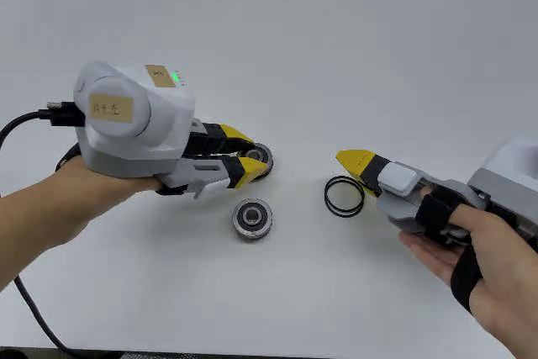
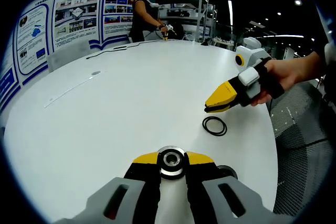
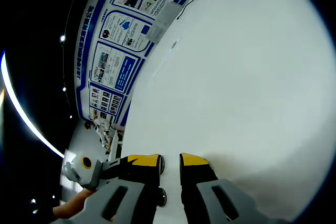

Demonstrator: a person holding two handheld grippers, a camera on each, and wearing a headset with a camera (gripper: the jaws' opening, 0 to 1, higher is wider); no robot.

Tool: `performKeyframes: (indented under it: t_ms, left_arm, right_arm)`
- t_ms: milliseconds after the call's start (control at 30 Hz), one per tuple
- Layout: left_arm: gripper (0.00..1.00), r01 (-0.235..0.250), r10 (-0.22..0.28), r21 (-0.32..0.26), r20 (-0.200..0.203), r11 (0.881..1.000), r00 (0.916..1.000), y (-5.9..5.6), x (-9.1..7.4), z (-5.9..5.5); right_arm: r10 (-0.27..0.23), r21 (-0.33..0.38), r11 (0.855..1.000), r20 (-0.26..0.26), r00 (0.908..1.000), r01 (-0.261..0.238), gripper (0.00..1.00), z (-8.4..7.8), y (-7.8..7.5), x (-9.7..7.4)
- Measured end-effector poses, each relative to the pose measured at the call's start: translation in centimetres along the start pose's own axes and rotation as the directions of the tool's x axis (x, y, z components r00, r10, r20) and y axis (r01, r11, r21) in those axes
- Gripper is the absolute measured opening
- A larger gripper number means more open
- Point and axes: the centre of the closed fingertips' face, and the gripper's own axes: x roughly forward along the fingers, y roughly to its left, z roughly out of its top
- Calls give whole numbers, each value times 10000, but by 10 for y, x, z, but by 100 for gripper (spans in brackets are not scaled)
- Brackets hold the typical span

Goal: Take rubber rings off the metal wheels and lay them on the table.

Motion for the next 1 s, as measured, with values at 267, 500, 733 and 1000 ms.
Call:
performKeyframes:
  t_ms: [267,500,733,1000]
  left_arm:
    - [16,-13,14,204,-26,9998,10000,1,-2,-1]
    - [15,29,-28,330,-41,9994,10000,1,-2,-1]
    - [14,88,-84,515,-94,9986,9999,0,-2,-1]
    - [14,54,-42,716,-173,9974,9998,-1,-2,-2]
  right_arm:
    - [5,26,10000,-40,10000,-5,15,-5,4,0]
    - [156,5,9999,-93,9998,-156,15,-7,14,2]
    - [354,-44,9994,-182,9992,-355,15,-8,23,7]
    - [437,-64,9990,-247,9987,-438,15,-9,26,9]
